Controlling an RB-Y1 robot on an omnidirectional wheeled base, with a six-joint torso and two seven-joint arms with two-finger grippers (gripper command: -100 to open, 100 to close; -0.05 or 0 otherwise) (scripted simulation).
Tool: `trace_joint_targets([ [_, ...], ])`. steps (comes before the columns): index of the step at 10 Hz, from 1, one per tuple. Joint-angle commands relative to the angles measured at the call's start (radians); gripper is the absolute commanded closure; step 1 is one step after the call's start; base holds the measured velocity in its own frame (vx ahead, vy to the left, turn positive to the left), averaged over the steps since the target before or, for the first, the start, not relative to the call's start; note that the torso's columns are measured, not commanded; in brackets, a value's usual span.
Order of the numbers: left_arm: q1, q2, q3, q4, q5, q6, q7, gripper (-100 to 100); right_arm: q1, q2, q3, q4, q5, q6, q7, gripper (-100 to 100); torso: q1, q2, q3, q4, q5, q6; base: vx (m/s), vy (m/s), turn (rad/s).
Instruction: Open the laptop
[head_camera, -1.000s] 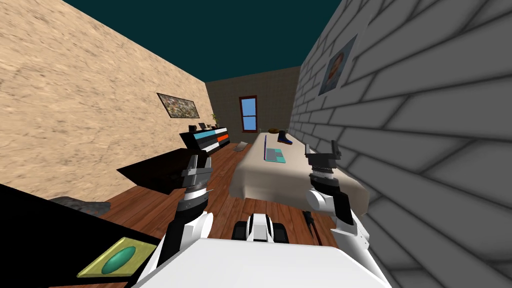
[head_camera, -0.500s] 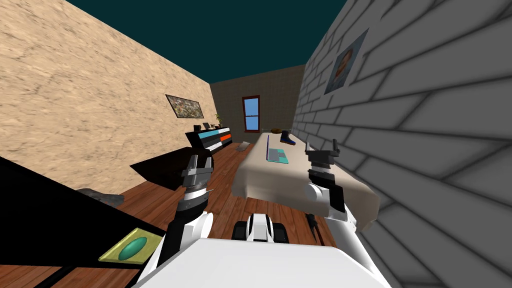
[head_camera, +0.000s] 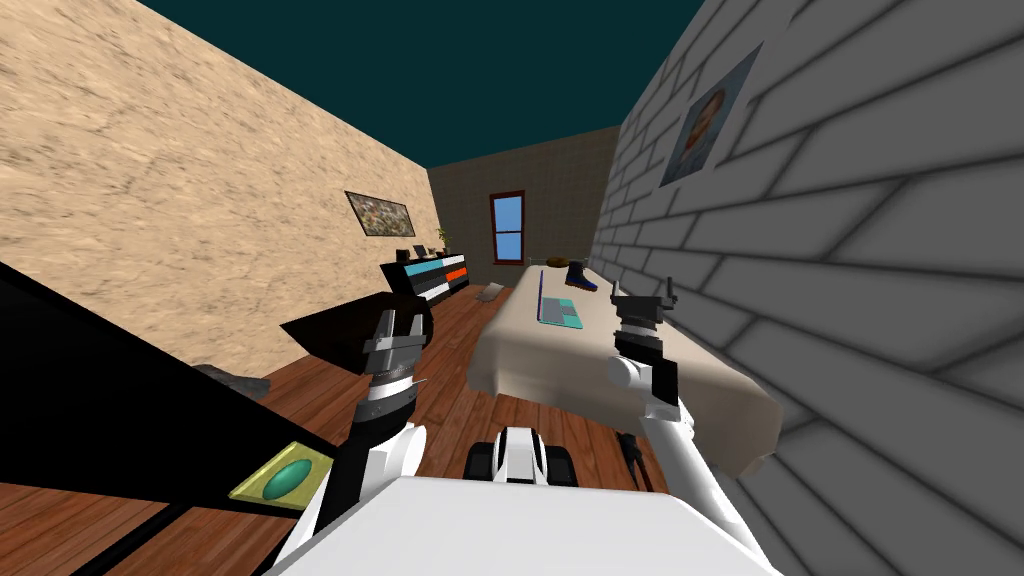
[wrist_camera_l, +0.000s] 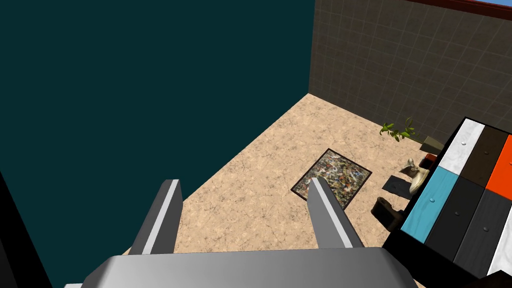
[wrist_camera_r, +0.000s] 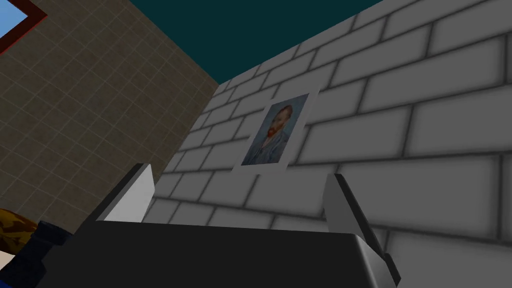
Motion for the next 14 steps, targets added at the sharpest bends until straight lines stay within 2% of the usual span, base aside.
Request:
trace_joint_targets([
  [1,0.000,0.000,0.000,0.000,0.000,0.000,0.000,0,-0.043,-0.002,-0.014,0.050,-0.065,-0.004,-0.033,-100,0.000,0.000,0.000,0.000,0.000,0.000,-0.001,0.009,0.046],
  [2,0.000,0.000,0.000,0.000,0.000,0.000,0.000,0,-0.085,-0.003,-0.027,0.093,-0.100,-0.004,-0.060,-100,0.000,0.000,0.000,0.000,0.000,0.000,-0.001,0.013,0.111],
  [3,0.000,0.000,0.000,0.000,0.000,0.000,0.000,0,-0.085,-0.003,-0.027,0.095,-0.118,-0.004,-0.060,-100,0.000,0.000,0.000,0.000,0.000,0.000,0.001,0.009,0.046],
  [4,0.000,0.000,0.000,0.000,0.000,0.000,0.000,0,-0.127,-0.003,-0.041,0.141,-0.154,-0.004,-0.088,-100,0.000,0.000,0.000,0.000,0.000,0.000,-0.001,0.013,0.071],
  [5,0.000,0.000,0.000,0.000,0.000,0.000,0.000,0,-0.127,-0.003,-0.041,0.142,-0.171,-0.004,-0.088,-100,0.000,0.000,0.000,0.000,0.000,-0.001,0.000,0.010,0.055],
  [6,0.000,0.000,0.000,0.000,0.000,0.000,0.000,0,-0.169,-0.003,-0.054,0.189,-0.206,-0.003,-0.115,-100,0.000,0.000,0.000,0.000,0.000,0.000,-0.001,0.015,0.107],
  [7,0.000,0.000,0.000,0.000,0.000,0.000,0.000,0,-0.169,-0.003,-0.054,0.191,-0.225,-0.003,-0.115,-100,0.000,0.000,0.000,0.000,0.000,0.000,0.000,0.010,0.060],
  [8,0.000,0.000,0.000,0.000,0.000,0.000,0.000,0,-0.211,-0.002,-0.067,0.232,-0.261,-0.002,-0.142,-100,0.000,0.000,0.000,0.000,0.000,0.000,-0.002,0.011,0.087],
  [9,0.000,0.000,0.000,0.000,0.000,0.000,0.000,0,-0.211,-0.002,-0.067,0.240,-0.277,-0.002,-0.142,-100,0.000,0.000,0.000,0.000,0.000,0.000,0.000,0.008,0.062],
  [10,0.000,0.000,0.000,0.000,0.000,0.000,0.000,0,-0.252,-0.001,-0.080,0.287,-0.314,-0.001,-0.169,-100,0.000,0.000,0.000,0.000,0.000,0.000,0.002,0.013,0.094],
  [11,0.000,0.000,0.000,0.000,0.000,0.000,0.000,0,-0.252,-0.001,-0.080,0.290,-0.330,-0.001,-0.169,-100,0.000,0.000,0.000,0.000,0.000,0.000,0.001,0.010,0.054],
  [12,0.000,0.000,0.000,0.000,0.000,0.000,0.000,0,-0.293,0.001,-0.092,0.336,-0.365,0.000,-0.195,-100,0.000,0.000,0.000,0.000,0.000,0.000,-0.001,0.013,0.094],
  [13,0.000,0.000,0.000,0.000,0.000,0.000,0.000,0,-0.293,0.001,-0.092,0.340,-0.381,0.000,-0.195,-100,0.000,0.000,0.000,0.000,0.000,0.000,0.000,0.009,0.060],
  [14,0.000,0.000,0.000,0.000,0.000,0.000,0.000,0,-0.334,0.003,-0.105,0.381,-0.416,0.002,-0.221,-100,0.000,0.000,0.000,0.000,0.000,0.000,0.001,0.011,0.092],
])
